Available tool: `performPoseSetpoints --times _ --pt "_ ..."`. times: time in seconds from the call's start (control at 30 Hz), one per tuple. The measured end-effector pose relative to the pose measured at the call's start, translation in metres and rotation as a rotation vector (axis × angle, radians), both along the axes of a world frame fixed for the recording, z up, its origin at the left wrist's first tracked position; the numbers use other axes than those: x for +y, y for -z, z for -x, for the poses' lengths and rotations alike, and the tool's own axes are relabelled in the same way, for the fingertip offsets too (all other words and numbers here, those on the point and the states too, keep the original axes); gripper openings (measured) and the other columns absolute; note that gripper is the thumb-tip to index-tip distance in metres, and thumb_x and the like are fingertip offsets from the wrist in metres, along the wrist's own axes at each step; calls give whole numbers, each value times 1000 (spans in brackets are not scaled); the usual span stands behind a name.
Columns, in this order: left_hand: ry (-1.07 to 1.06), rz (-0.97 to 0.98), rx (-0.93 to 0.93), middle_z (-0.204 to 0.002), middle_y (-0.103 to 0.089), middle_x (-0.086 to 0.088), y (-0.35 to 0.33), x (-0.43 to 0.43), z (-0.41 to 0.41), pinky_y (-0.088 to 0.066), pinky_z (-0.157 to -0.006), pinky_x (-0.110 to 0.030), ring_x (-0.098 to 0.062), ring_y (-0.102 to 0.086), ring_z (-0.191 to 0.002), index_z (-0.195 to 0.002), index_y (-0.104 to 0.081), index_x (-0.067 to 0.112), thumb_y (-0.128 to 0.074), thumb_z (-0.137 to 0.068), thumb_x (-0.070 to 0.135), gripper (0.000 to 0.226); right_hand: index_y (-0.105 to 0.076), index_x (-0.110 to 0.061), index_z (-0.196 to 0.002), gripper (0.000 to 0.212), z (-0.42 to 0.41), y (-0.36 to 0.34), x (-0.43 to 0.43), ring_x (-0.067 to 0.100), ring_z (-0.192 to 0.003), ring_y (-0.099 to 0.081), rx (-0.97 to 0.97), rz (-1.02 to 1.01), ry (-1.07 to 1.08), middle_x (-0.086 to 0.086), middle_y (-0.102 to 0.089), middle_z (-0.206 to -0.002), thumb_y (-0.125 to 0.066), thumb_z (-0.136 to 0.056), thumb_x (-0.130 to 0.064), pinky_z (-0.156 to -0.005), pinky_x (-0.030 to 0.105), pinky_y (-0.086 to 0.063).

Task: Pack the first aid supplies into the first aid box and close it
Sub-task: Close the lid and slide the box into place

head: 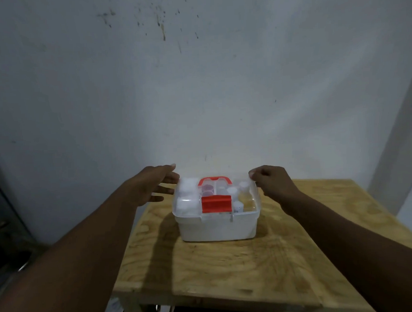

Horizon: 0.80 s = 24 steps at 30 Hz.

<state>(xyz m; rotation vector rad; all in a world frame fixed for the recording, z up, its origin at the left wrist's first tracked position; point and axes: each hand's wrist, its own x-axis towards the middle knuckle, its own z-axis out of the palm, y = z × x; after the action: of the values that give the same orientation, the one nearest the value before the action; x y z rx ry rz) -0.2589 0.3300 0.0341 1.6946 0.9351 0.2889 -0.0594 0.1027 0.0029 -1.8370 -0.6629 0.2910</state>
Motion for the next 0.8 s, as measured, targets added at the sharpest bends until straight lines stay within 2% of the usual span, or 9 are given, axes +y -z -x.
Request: performPoseSetpoints --times 0.13,0.23,0.3,0.43,0.57,0.67,0.8 --pt "-66 -109 -41 -120 -70 -6 7 -9 -7 -51 -92 -42 -27 -66 -103 -117 -67 11 -59 -97 45 41 -60 -13 -128 33 14 11 -1 22 -117 -59 -377 121 -4 4 -64 -130 -55 -97 -25 -95 31 -45" --pt "-54 -441 -23 -137 -61 -7 18 -24 -19 -47 -100 -40 -28 -58 -120 -132 -60 12 -52 -100 46 48 -56 -18 -132 43 23 14 0 23 -128 -50 -597 133 2 2 -58 -139 -58 -94 -38 -104 37 -41" --pt "0 -561 3 -148 -53 -8 29 -39 -27 -42 -107 -40 -28 -52 -131 -141 -54 16 -47 -101 49 52 -55 -21 -133 51 32 17 2 23 -134 -44 -664 147 -55 0 -54 -143 -57 -91 -49 -109 43 -38" --pt "-17 -611 -33 -156 -44 -6 47 -56 -31 -37 -112 -40 -28 -43 -140 -147 -45 21 -49 -102 44 51 -56 -24 -133 62 46 31 4 19 -138 -42 -714 182 -121 -1 -53 -146 -39 -89 -63 -113 48 -35" --pt "-79 -619 -91 -153 -48 -4 48 -59 -28 -35 -112 -36 -25 -44 -139 -145 -50 22 -51 -102 36 45 -57 -21 -133 73 42 37 -4 18 -140 -40 -827 196 -167 0 -52 -146 -45 -83 -72 -113 39 -31" --pt "-68 -606 -78 -154 -47 -5 48 -60 -28 -37 -112 -40 -27 -45 -138 -146 -48 23 -51 -102 36 45 -48 -23 -140 92 42 36 -5 21 -142 -37 -886 294 -206 1 -45 -152 -46 -72 -85 -113 42 -31" --pt "-66 -561 -69 -153 -48 -6 48 -58 -28 -41 -109 -42 -30 -48 -134 -145 -47 27 -50 -102 38 45 -45 -23 -141 99 41 36 -5 22 -140 -39 -911 306 -196 2 -45 -151 -50 -67 -88 -112 44 -34"
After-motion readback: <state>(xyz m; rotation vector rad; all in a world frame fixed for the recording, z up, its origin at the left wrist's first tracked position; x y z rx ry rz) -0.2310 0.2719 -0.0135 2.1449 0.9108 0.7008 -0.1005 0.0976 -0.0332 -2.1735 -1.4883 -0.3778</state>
